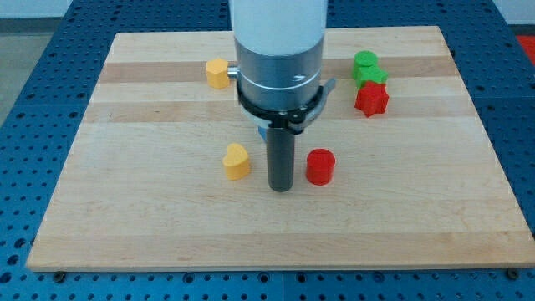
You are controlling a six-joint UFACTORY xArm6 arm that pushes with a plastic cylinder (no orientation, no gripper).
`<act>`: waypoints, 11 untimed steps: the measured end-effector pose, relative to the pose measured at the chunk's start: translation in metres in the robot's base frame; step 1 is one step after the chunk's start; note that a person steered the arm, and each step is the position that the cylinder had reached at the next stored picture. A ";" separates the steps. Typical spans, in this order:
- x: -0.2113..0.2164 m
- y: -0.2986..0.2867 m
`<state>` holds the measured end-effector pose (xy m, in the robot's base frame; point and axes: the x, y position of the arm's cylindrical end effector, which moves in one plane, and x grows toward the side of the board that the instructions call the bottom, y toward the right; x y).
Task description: Slide the red circle horizontal to the cube
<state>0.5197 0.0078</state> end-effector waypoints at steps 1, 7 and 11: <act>0.000 0.023; -0.038 0.087; -0.077 0.091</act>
